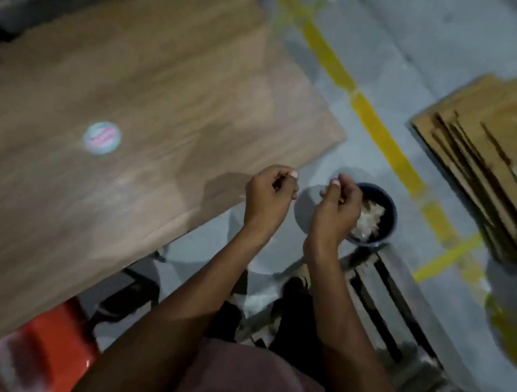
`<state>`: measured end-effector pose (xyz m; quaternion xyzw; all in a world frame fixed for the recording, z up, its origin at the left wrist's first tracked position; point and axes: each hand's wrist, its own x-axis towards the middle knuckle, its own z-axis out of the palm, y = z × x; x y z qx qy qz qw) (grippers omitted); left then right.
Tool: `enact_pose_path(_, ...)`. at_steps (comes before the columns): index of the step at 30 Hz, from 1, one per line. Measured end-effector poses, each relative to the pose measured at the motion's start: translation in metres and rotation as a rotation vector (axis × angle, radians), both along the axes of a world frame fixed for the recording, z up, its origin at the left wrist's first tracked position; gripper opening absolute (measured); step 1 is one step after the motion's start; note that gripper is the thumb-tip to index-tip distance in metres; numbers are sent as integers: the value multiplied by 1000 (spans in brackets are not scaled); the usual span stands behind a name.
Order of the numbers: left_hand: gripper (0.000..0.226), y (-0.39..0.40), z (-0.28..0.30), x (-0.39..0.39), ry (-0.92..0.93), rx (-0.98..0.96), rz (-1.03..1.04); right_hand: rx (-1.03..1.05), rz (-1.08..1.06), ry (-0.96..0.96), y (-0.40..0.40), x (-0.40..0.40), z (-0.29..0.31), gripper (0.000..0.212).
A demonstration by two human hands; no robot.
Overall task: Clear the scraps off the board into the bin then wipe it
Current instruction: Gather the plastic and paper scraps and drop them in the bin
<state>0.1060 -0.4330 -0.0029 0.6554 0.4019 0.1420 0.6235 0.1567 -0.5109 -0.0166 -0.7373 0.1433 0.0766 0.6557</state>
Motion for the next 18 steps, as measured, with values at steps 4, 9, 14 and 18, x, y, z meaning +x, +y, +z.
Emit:
enact_pose_path(4, 17, 68, 46, -80, -97, 104, 229, 1, 335, -68, 64, -74, 44, 20)
enact_pose_path(9, 24, 131, 76, -177, -83, 199, 515, 3, 680, -139, 138, -131, 69, 18)
enact_pose_path(14, 24, 163, 61, -270, 8, 253, 847, 91, 1008, -194, 206, -163, 79, 15)
enact_pose_path(18, 16, 160, 32, -343, 104, 192, 1137, 60, 1245, -185, 251, -197, 67, 14)
